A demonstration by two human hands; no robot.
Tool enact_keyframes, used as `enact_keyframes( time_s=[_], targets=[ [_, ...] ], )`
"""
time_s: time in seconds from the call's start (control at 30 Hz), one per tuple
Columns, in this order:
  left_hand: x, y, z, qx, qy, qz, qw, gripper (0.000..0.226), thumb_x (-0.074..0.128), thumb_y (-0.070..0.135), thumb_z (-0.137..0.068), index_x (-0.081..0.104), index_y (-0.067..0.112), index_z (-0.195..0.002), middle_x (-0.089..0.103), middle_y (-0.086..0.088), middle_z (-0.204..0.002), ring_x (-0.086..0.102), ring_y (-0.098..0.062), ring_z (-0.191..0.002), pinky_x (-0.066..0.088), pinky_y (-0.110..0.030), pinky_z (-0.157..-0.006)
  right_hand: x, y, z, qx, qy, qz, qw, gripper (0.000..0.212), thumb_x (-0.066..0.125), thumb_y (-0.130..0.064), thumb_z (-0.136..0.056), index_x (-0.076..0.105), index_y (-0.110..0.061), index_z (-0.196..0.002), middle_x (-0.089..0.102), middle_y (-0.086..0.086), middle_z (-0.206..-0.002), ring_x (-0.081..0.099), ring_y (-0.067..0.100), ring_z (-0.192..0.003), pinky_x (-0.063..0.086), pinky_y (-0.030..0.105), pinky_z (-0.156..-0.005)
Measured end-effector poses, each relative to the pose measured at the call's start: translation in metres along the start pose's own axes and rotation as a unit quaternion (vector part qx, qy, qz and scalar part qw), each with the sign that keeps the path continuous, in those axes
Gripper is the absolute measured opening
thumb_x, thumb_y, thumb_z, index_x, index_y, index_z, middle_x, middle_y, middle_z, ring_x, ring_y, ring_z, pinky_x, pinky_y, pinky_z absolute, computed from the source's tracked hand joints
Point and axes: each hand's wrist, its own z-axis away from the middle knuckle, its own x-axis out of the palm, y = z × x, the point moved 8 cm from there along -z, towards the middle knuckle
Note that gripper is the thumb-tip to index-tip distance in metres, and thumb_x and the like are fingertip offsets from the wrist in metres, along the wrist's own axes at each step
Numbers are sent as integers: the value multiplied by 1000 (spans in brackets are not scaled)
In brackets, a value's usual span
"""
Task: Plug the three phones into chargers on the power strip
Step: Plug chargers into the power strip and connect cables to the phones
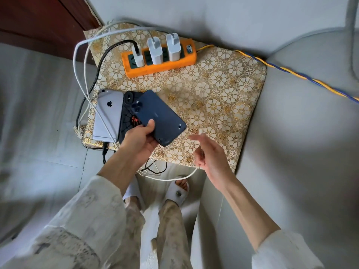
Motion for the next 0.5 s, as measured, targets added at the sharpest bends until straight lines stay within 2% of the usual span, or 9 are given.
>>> enact_keyframes(
  time_s=[0.1,0.2,0.23,0.3,0.4,0.5],
  targets=[
    [-8,2,3,-9,-11,52,999,26,44,7,-94,51,3,-118,64,-7,-97,62,-17,-86,59,-24,-60,14,-7,8,-23,-27,39,999,24,53,-31,-86,69,-15,-94,46,-11,-44,34,6,-43,27,22,-48],
    [-13,3,6,-7,-12,57,998,28,43,6,-94,50,3,-121,64,-7,-96,63,-16,-86,58,-25,-59,28,-13,10,-32,-46,46,997,19,64,-29,-81,73,-14,-88,46,-11,-44,35,6,-44,30,15,-46],
    [-14,3,7,-8,-14,60,998,28,43,6,-94,50,4,-121,64,-7,-97,63,-16,-86,58,-25,-60,31,-14,10,-31,-48,56,997,16,64,-24,-83,73,-13,-90,43,-12,-43,33,5,-43,29,15,-45],
    [-13,2,9,-11,-20,68,997,28,43,6,-94,50,4,-121,64,-7,-98,63,-17,-88,59,-26,-63,35,-13,7,-12,-34,69,997,24,62,-16,-85,68,-5,-106,41,-14,-40,30,5,-42,26,16,-43],
    [-12,-1,10,-19,-19,80,996,24,43,6,-94,53,4,-116,67,-7,-95,63,-17,-88,59,-25,-61,37,-13,5,6,-17,70,997,33,62,-14,-85,62,-3,-116,40,-14,-38,29,4,-40,26,16,-42],
    [-10,-2,12,-26,-22,97,995,16,44,6,-93,59,4,-97,74,-5,-74,69,-17,-77,59,-25,-58,37,-15,7,7,-15,48,999,30,60,-10,-86,61,-5,-116,39,-16,-37,28,2,-37,26,13,-40]
  ],
)
